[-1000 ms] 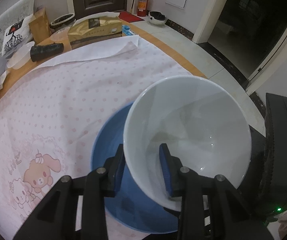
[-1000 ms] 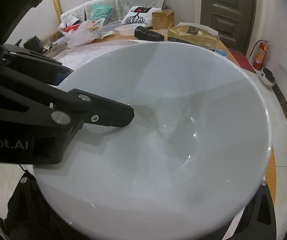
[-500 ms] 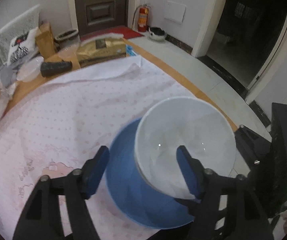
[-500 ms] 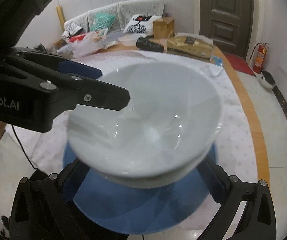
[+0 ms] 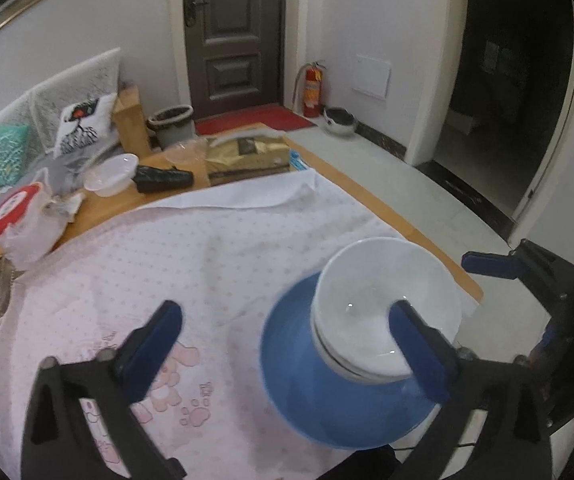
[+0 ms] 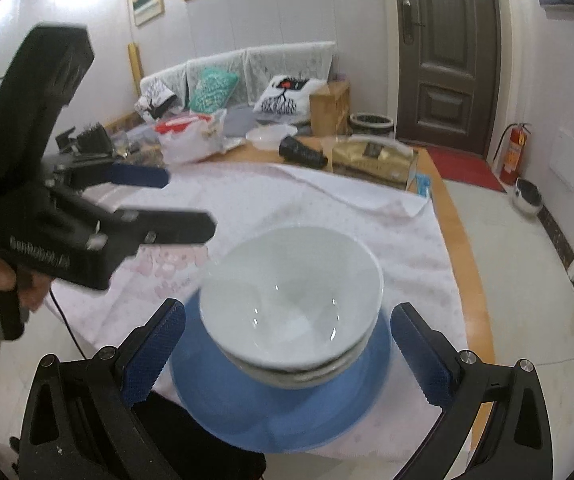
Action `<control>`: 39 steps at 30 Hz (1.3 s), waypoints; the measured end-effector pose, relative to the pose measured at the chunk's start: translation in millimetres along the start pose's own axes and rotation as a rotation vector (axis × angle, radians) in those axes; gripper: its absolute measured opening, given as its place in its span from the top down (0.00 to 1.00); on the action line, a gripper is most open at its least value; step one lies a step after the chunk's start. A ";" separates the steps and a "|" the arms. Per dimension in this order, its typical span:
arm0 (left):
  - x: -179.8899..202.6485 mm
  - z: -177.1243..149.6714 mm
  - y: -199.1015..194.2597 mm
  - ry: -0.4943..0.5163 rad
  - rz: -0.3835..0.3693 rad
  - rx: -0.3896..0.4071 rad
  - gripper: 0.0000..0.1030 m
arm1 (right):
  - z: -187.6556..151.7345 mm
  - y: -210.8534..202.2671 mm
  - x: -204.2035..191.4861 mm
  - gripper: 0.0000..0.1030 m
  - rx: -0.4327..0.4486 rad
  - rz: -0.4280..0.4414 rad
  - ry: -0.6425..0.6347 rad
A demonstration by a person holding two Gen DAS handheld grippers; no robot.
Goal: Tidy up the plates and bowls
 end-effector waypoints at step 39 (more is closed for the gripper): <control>-108.2 -10.5 -136.8 -0.254 0.367 0.483 0.00 | 67.9 -19.7 -34.7 0.01 0.204 0.028 -0.024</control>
Point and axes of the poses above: each gripper's, at about its wrist camera, not at the fingertips, and y roughly the way its jaws point, x to its right, z to its top, the point moved 7 cm from there along y, roughly the way its jaws point, and after that the axes turned 12 degrees about -y, right-handed, at the moved point
